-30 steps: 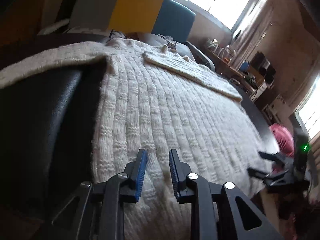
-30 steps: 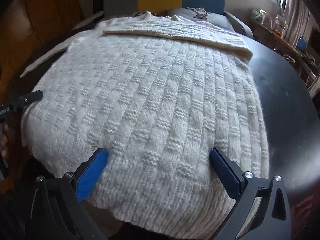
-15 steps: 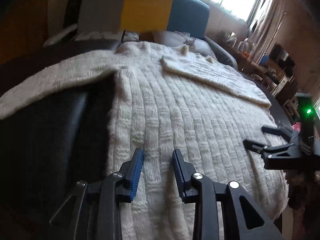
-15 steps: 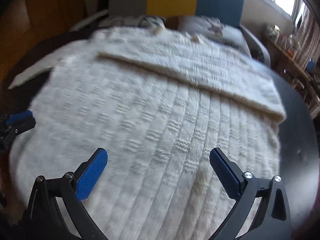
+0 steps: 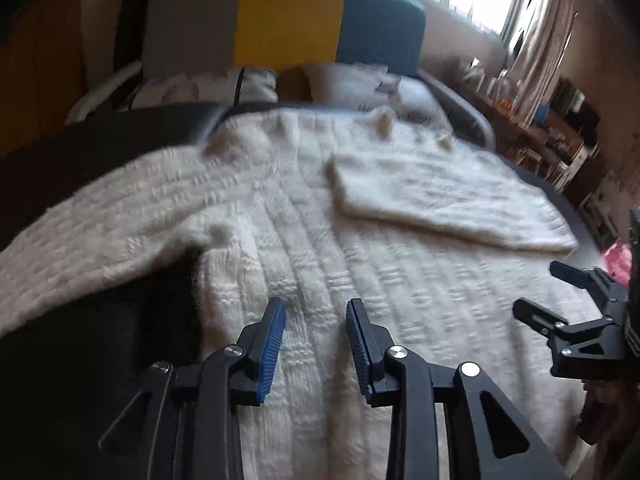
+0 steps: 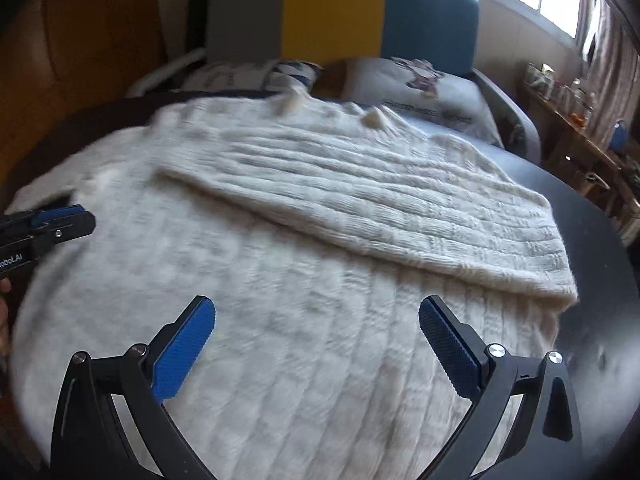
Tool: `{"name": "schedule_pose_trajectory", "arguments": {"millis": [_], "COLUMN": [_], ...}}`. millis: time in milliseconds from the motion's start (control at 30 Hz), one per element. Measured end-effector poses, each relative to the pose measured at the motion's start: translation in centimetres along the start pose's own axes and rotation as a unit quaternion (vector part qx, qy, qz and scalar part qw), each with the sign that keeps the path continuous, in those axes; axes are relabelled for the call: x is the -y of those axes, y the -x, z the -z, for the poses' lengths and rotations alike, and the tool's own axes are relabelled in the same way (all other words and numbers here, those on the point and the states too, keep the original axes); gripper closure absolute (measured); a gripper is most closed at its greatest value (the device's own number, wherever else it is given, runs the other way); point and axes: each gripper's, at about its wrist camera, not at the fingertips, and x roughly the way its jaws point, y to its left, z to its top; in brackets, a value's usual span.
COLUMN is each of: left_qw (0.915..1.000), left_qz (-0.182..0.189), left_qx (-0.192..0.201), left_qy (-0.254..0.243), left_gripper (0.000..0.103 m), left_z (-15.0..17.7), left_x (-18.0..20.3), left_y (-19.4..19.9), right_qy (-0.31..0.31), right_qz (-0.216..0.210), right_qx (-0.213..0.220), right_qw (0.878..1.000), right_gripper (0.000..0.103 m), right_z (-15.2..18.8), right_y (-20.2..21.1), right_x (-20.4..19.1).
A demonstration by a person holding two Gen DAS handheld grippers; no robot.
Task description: Fold clothes
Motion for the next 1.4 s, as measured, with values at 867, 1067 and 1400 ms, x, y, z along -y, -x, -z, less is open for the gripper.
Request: {"name": "schedule_pose_trajectory", "arguments": {"millis": [867,1067,1400], "left_qw": [0.8031,0.7878,0.7108], "left_qz": [0.009,0.022,0.052], "left_qx": [0.123,0.128,0.149], "left_qy": [0.583,0.602,0.685], "left_gripper": [0.067,0.065,0.083], "left_z": [12.0,11.3,11.4], "left_x": [-38.9,-39.4,-40.7], "left_y": [12.2,10.5,8.9], "right_qy": [-0.017,-0.016,0.014], "right_qz": [0.005,0.007,-0.006], "right_qx": [-0.017,-0.016,0.013], "right_qw": [1.000,1.000,1.000], "right_gripper": [0.000,0.000,0.000], "right_z": [1.2,1.3,-2.6], "right_y": [-0.7,-0.6,1.4], "right_x": [0.1,0.1,-2.0]}}
